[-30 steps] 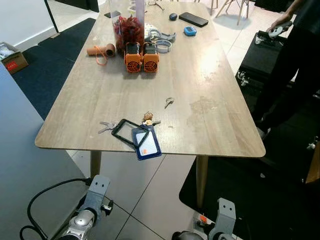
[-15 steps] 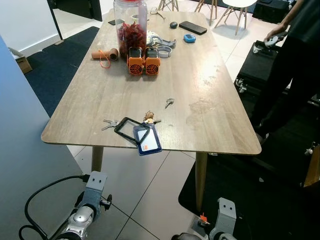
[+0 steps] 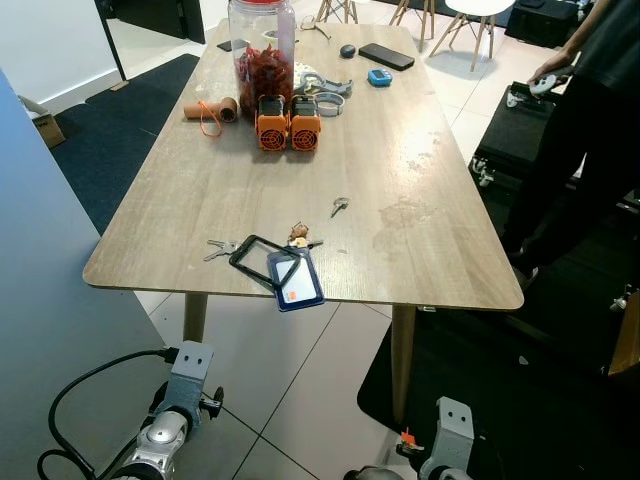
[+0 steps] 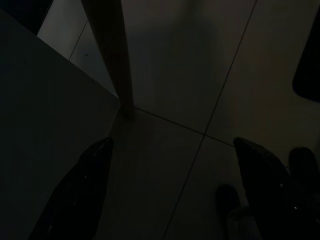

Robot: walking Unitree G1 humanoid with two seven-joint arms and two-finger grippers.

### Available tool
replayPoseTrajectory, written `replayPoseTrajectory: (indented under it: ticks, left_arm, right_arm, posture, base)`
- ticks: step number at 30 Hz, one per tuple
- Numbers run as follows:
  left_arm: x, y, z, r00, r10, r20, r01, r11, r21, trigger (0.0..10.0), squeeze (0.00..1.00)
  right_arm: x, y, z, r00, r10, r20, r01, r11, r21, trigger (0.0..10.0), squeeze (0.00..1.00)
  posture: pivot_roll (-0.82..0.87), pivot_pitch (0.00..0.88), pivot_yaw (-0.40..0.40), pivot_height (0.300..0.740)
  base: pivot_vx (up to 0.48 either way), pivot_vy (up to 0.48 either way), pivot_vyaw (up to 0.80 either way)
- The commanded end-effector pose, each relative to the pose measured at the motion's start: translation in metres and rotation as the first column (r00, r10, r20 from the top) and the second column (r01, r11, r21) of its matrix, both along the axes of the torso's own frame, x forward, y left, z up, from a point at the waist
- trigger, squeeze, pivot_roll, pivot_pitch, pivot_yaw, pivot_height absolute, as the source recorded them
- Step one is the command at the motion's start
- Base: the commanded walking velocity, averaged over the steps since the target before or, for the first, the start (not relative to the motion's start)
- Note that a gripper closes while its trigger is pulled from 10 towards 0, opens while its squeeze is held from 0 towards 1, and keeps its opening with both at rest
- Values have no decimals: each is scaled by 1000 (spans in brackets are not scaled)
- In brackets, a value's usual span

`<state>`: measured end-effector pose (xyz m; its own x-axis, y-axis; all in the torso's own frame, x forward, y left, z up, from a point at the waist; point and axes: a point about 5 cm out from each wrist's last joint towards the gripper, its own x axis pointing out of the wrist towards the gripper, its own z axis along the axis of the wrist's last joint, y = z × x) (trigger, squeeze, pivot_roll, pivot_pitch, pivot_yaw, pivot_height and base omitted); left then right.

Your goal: Hang keys on a hook

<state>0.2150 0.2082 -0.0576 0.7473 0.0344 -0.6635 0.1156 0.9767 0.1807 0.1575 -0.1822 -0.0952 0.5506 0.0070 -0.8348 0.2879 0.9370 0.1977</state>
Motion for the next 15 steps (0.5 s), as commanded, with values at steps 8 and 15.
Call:
replayPoseTrajectory:
  ticks: [8,15]
  left_arm:
    - [-1,-4,-1,1000,12,4,-12,1000,-15,10000,0]
    - [0,-6,-1,1000,4,-2,-4,1000,-15,10000,0]
  right_arm:
    - [-2,-6,0,1000,-15,-7,15,1000,-19,10000,0]
    - [-1,-9,0,1000,-28,-5,28,999,-30,10000,0]
  posture:
    - [85,28,-27,740]
    - [73,36,-16,740]
  base:
    - [0,0,0]
    - [0,0,0]
